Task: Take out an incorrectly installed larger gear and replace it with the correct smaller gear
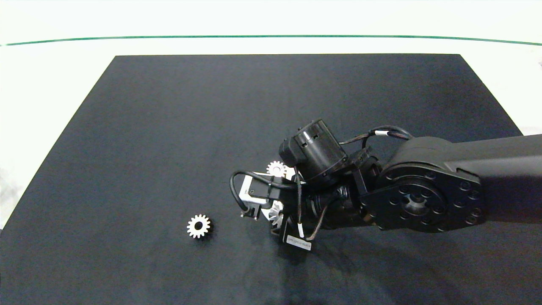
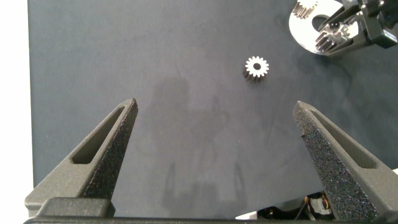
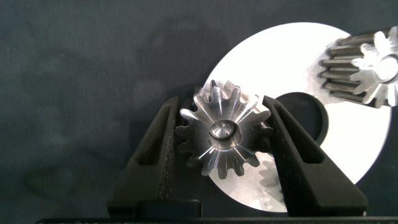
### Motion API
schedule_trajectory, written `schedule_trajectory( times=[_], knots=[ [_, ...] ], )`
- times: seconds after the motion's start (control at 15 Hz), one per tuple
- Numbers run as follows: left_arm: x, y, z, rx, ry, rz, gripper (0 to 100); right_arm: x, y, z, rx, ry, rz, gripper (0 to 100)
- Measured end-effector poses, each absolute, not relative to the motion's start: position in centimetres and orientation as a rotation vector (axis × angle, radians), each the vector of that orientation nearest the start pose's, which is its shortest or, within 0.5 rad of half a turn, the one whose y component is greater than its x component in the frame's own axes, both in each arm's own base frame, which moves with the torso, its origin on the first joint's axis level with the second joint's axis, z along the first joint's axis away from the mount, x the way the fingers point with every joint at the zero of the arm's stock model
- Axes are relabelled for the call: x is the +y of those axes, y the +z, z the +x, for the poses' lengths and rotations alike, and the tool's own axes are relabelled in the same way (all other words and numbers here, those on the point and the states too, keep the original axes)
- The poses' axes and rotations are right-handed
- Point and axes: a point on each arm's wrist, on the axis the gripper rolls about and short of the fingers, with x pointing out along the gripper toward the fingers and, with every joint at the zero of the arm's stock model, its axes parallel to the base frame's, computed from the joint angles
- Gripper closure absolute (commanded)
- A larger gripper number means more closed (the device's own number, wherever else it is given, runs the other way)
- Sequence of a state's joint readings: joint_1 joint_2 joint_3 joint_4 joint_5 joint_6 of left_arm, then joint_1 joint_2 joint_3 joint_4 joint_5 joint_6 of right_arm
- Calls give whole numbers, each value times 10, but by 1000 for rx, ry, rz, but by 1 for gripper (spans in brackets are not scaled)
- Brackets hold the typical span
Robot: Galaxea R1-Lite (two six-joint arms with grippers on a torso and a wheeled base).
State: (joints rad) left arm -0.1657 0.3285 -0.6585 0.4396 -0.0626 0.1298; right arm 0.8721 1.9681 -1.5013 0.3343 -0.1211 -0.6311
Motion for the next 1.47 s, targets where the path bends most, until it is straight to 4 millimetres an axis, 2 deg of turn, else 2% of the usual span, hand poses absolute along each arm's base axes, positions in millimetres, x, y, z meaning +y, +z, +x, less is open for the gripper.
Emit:
schedule_trajectory(
  times=[0.4, 0.67, 0.87, 1.13, 1.47],
  knots=[
    [5, 210, -40, 104, -235, 135, 0, 282, 216, 239, 416, 920, -932, 69],
    [5, 205, -41, 112, -236, 136, 0, 269, 240, 231, 400, 861, -818, 69],
    [5, 206, -42, 103, -233, 137, 0, 238, 257, 237, 411, 689, -780, 69],
    [5, 206, -43, 96, -230, 176, 0, 190, 264, 246, 459, 545, -711, 69],
    [5, 203, -42, 105, -227, 177, 0, 134, 247, 257, 597, 373, -586, 69]
  ],
)
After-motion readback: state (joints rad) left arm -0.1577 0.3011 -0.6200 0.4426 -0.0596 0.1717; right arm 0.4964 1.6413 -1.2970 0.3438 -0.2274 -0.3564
